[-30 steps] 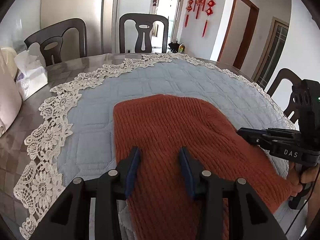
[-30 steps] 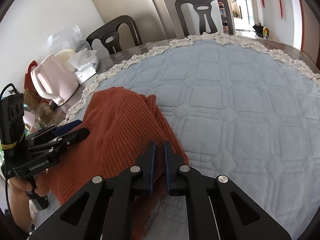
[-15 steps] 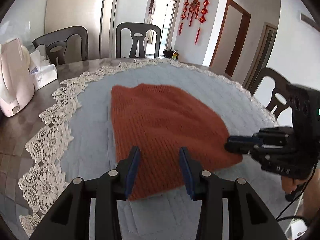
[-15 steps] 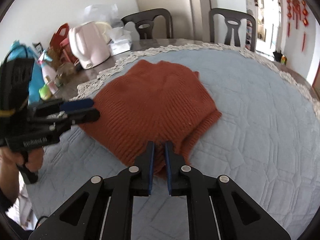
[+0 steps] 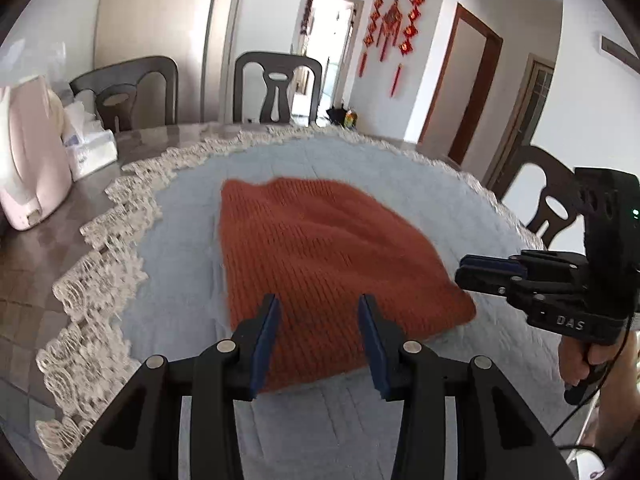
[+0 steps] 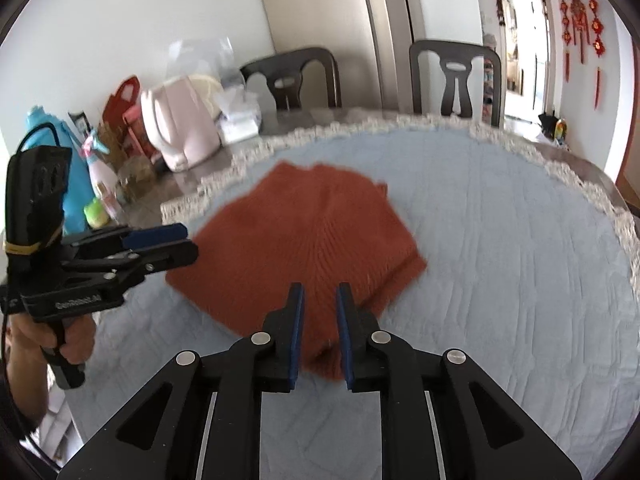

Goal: Fold small clothes

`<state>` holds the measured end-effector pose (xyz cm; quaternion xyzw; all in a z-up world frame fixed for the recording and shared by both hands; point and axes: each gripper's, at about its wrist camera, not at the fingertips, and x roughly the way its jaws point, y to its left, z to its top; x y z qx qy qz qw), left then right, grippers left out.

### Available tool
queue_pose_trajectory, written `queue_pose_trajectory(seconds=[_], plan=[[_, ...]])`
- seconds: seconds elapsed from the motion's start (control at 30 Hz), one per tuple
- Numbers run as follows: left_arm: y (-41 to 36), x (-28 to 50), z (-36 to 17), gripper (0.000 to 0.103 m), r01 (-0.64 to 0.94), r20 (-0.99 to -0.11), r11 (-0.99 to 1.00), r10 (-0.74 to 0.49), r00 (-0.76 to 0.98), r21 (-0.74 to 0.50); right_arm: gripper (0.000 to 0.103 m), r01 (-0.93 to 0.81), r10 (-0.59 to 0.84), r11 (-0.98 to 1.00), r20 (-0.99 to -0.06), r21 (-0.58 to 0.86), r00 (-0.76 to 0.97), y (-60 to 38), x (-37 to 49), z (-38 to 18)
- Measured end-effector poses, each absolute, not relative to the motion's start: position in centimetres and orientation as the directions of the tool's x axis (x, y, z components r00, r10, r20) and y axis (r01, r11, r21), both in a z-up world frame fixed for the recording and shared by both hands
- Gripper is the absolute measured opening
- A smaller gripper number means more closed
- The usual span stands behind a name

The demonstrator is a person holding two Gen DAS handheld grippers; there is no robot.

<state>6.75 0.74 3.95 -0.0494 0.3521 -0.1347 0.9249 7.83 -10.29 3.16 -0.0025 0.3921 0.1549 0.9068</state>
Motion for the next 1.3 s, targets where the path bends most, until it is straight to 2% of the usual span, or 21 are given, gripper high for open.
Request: queue_pose_trajectory(seconds=[0.1, 0.2, 0.3, 0.47, 0.6, 0.9, 1.07, 1.3], plan=[[0.8, 8.5, 4.0, 0.044, 0.191, -0.644, 0.964, -0.266, 0.717, -0.186, 0.016, -0.262, 0.266, 0.957, -0.726, 0.122, 0.634, -10.3, 9.5, 2.5], [0.1, 9.9, 2.4, 0.044, 0.187, -0.680, 0.967, -0.256, 0.687, -0.174, 0.016, -0.231, 0.220, 0.968, -0.782, 0.099, 0.583, -10.3, 10.7, 0.2], [-0.5, 9.9, 2.0, 0.044, 0.193, -0.677, 0.971, -0.236, 0.697, -0.140, 0.016, -0.223, 0.248, 0.965, -0.767, 0.140, 0.592, -11.0, 10.6, 0.4], [0.1, 10.0, 3.2, 0.044, 0.189, -0.657, 0.969, -0.245, 0.713, -0.156, 0.016, -0.245, 0.259, 0.961, -0.734, 0.130, 0.628, -10.7, 10.2, 1.8], [0.1, 10.8, 2.0, 0.044, 0.178, -0.678, 0.970, -0.245, 0.693, -0.167, 0.017, -0.241, 0.237, 0.964, -0.776, 0.114, 0.584, -10.3, 11.2, 0.0], [0.0, 8.7, 3.2, 0.044, 0.150, -0.676, 0.984, -0.178, 0.715, -0.101, 0.017, -0.269, 0.270, 0.955, -0.745, 0.126, 0.610, -10.5, 8.6, 2.0], [1.0, 7.2, 2.1, 0.044, 0.111, -0.702, 0.987, -0.159, 0.694, -0.114, 0.017, -0.304, 0.251, 0.949, -0.782, 0.083, 0.571, -9.4, 7.6, 0.3], [1.2, 7.3, 0.5, 0.044, 0.098, -0.721, 0.988, -0.152, 0.676, -0.116, 0.017, -0.283, 0.264, 0.952, -0.777, 0.115, 0.571, -9.9, 7.5, 0.3]])
